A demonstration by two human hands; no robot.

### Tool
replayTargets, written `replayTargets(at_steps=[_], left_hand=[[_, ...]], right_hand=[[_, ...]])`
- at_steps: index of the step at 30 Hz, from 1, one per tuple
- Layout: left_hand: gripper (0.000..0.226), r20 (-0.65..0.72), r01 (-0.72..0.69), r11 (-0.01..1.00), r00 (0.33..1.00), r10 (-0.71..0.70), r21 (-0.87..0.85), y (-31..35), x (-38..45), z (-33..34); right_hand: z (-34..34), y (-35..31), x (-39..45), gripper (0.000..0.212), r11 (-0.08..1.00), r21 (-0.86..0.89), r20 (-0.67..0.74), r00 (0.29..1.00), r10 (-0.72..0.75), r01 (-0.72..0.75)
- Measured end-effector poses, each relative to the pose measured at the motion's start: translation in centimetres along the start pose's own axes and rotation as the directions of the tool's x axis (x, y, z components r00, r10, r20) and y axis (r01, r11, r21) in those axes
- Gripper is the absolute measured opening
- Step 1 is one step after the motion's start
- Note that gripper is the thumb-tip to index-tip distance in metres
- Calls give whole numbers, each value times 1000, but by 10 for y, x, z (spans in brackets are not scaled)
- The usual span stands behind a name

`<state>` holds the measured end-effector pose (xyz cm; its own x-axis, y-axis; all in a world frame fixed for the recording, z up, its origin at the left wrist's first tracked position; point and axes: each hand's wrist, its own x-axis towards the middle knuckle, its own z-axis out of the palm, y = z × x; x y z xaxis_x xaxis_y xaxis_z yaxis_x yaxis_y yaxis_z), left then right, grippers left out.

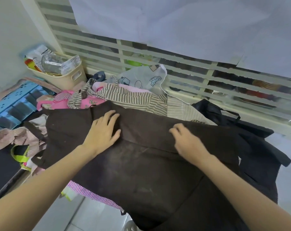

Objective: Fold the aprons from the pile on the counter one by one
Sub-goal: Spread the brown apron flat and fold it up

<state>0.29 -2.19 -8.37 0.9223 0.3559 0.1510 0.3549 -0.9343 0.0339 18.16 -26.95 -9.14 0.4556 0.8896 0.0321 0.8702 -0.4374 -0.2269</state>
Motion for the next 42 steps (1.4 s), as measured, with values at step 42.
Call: replayTargets(at_steps=[42], left_hand=[[55, 736, 359, 926, 658, -159, -121, -63, -27, -92]], right_hand=[[3, -133, 97, 25, 699, 566, 604, 797, 8, -436]])
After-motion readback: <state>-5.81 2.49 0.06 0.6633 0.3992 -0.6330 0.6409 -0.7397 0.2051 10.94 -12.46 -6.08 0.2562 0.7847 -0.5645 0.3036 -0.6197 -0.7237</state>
